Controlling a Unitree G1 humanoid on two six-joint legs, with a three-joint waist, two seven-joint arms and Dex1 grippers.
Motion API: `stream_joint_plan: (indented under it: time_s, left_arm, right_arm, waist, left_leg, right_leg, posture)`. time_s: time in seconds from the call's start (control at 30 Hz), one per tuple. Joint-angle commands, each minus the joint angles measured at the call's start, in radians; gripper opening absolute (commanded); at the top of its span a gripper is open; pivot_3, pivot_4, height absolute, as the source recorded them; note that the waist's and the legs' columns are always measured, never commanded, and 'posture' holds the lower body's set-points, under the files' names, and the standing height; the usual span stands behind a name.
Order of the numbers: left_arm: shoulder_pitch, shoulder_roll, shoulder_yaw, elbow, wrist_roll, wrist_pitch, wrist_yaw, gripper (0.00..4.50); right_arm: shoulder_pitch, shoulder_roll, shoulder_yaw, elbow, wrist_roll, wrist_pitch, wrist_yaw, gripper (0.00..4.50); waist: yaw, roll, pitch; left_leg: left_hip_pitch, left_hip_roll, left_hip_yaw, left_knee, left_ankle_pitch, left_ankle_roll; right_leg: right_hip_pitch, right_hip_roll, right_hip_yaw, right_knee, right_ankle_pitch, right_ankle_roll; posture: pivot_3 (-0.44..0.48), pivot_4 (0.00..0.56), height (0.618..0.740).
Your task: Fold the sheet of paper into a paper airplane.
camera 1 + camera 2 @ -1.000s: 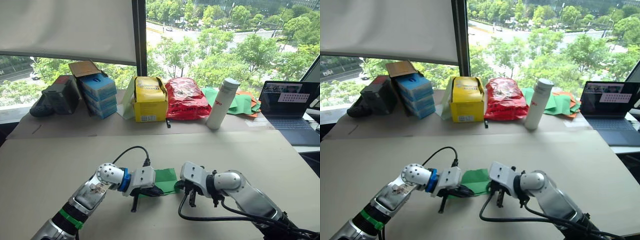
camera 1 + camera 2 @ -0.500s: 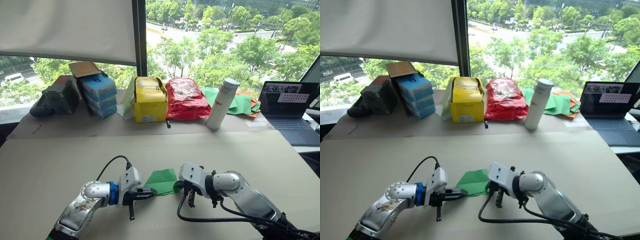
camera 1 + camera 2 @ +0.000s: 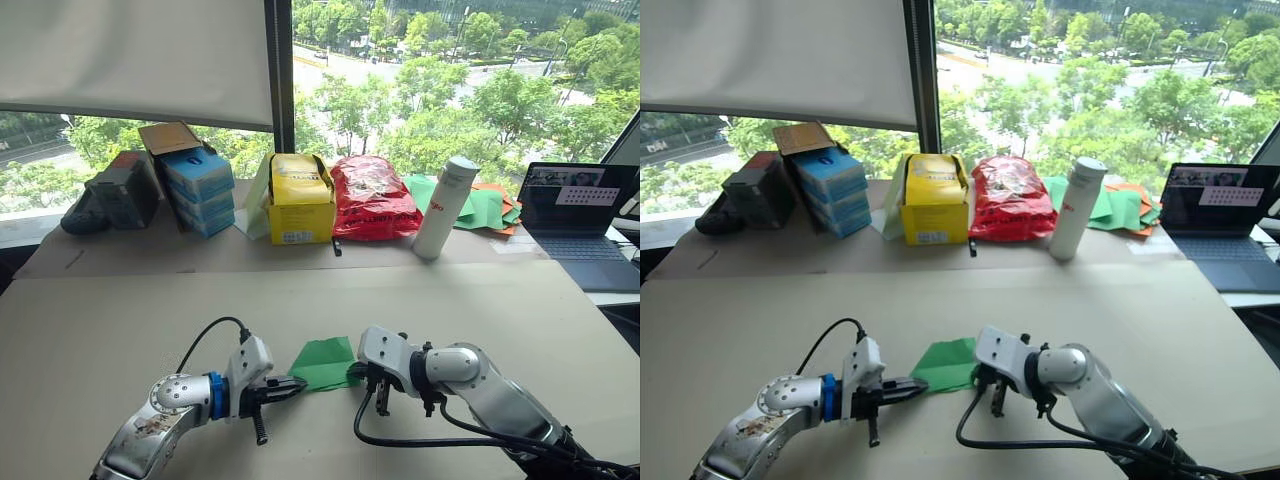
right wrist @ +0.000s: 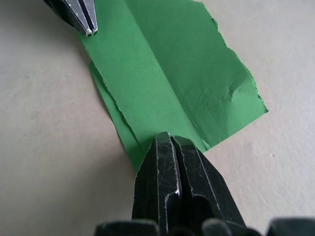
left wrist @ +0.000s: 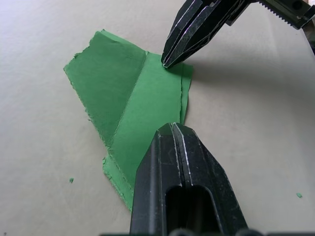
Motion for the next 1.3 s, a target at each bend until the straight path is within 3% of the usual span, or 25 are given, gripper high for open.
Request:
stream_joint_plan:
  time_s: [0.03, 0.43, 0.53, 0.7, 1.0, 1.3]
  left_arm:
    - [-0.015, 0.019, -0.013, -0.030, 0.010, 0.018, 0.011, 0.00]
    - [0.002, 0.063, -0.066, 0.035, 0.109, -0.027, 0.031, 0.00]
    - [0.002, 0.067, -0.073, 0.043, 0.114, -0.042, 0.027, 0.00]
    - [-0.003, 0.073, -0.085, 0.066, 0.132, -0.073, 0.022, 0.00]
    - [-0.013, 0.071, -0.097, 0.096, 0.150, -0.111, 0.009, 0.00]
    - [-0.008, 0.066, -0.100, 0.105, 0.154, -0.130, 0.014, 0.00]
  right_arm:
    - [-0.020, 0.005, -0.001, -0.009, 0.007, 0.007, 0.007, 0.06]
    - [-0.041, 0.011, -0.016, -0.006, 0.016, 0.010, 0.015, 0.06]
    - [-0.066, 0.029, -0.042, 0.019, 0.030, 0.007, 0.009, 0.74]
    - [-0.165, 0.055, -0.114, 0.105, 0.086, 0.019, 0.027, 2.52]
    - [-0.335, 0.084, -0.146, 0.350, 0.203, 0.127, 0.142, 2.52]
    - [-0.402, 0.086, -0.107, 0.511, 0.262, 0.199, 0.251, 2.52]
  waist:
    - [0.000, 0.000, 0.000]
    - [0.000, 0.000, 0.000]
    - [0.000, 0.000, 0.000]
    - [0.000, 0.000, 0.000]
    - [-0.001, 0.001, 0.000]
    - [-0.001, 0.001, 0.000]
  left_leg:
    - [0.000, 0.000, 0.000, 0.000, 0.000, 0.000]
    - [0.000, 0.000, 0.000, 0.000, 0.000, 0.000]
    - [0.000, 0.000, 0.000, 0.000, 0.000, 0.000]
    - [0.000, 0.000, 0.000, -0.001, 0.000, 0.000]
    - [0.000, 0.000, 0.000, -0.001, 0.000, 0.000]
    - [0.000, -0.001, -0.001, -0.001, -0.001, 0.001]
  right_leg:
    - [0.000, 0.000, 0.000, 0.000, 0.000, 0.000]
    - [0.000, -0.001, 0.000, 0.000, 0.000, 0.000]
    - [0.000, -0.001, 0.000, 0.000, 0.000, 0.000]
    - [0.000, -0.002, 0.000, 0.000, 0.000, 0.000]
    - [0.000, -0.004, 0.000, 0.000, 0.000, -0.001]
    - [0.000, -0.008, 0.001, 0.000, 0.001, -0.001]
  posture:
    - [0.000, 0.150, 0.740]
    - [0.000, 0.150, 0.740]
    - [0.000, 0.150, 0.740]
    - [0.000, 0.150, 0.740]
    - [0.000, 0.150, 0.740]
    - [0.000, 0.150, 0.740]
